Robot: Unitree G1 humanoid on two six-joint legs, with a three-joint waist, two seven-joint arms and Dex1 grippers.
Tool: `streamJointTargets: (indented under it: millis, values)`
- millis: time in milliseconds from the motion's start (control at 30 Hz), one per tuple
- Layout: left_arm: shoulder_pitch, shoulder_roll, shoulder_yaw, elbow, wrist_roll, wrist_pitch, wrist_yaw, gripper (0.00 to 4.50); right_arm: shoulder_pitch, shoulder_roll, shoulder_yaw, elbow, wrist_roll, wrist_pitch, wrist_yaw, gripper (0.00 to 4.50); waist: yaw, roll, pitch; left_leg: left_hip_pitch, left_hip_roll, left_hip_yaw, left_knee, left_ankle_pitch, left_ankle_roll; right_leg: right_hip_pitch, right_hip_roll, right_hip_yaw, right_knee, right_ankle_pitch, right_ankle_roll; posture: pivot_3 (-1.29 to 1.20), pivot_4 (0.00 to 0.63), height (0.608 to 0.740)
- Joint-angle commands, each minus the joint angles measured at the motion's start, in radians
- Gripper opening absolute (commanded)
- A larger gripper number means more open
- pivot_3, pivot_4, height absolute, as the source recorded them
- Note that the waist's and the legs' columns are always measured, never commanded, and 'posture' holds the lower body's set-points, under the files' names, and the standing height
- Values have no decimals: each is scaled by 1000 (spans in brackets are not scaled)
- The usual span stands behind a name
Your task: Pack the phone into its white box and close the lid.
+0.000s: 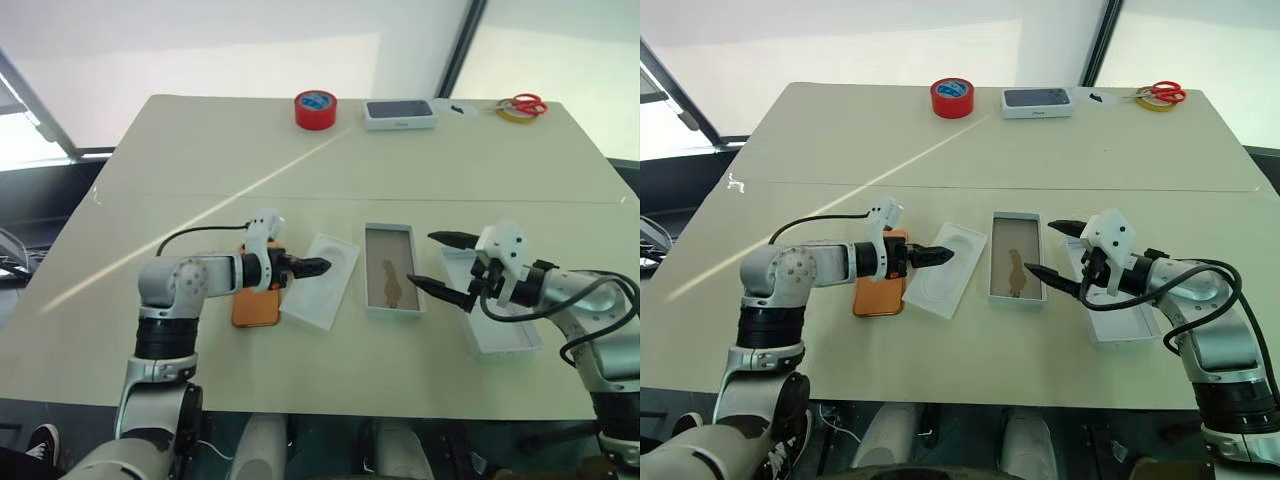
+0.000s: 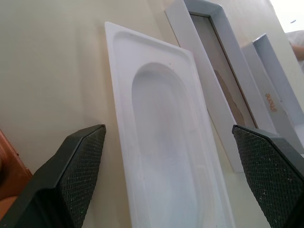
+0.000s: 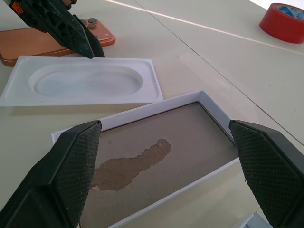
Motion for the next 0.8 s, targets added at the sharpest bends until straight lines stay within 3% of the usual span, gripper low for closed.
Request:
streamJointTargets:
  millis: [33, 267, 367, 467, 767, 800]
  values:
    - [17, -8, 4, 20, -19, 62, 12, 4482, -17, 5, -16, -36, 6, -17, -8, 4500, 0, 0, 0, 0, 0, 0, 0, 0, 0, 0, 0, 0, 0, 0, 0, 0, 150, 740]
    - [75, 3, 1, -55, -71, 111, -8, 4482, -4, 4, -19, -37, 3, -25, -13, 4500, 0, 0, 0, 0, 0, 0, 0, 0, 0, 0, 0, 0, 0, 0, 0, 0, 150, 740]
    - [92, 10, -14, -27, -33, 60, 18, 3620, -10, 7, -15, -35, 3, -25, -17, 4500, 0, 0, 0, 0, 0, 0, 0, 0, 0, 1, 0, 0, 0, 0, 0, 0, 150, 740]
    - [95, 12, -7, -16, -35, 56, 19, 2175, -15, 5, -13, -32, 4, -27, -16, 4500, 0, 0, 0, 0, 0, 0, 0, 0, 0, 1, 0, 0, 0, 0, 0, 0, 150, 740]
    - [96, -7, 11, 18, -26, 44, 34, 2175, -20, 4, -6, -31, -6, -36, -16, 4500, 2, 0, -1, 1, 0, 0, 0, 0, 0, 2, 0, 0, -1, 0, 0, 0, 150, 740]
    - [98, -10, 12, 19, -20, 43, 43, 1585, -23, 5, -5, -35, -6, -34, -18, 4500, 2, 0, -1, 1, 0, 0, 0, 0, 0, 2, 0, 0, -1, 0, 0, 0, 150, 740]
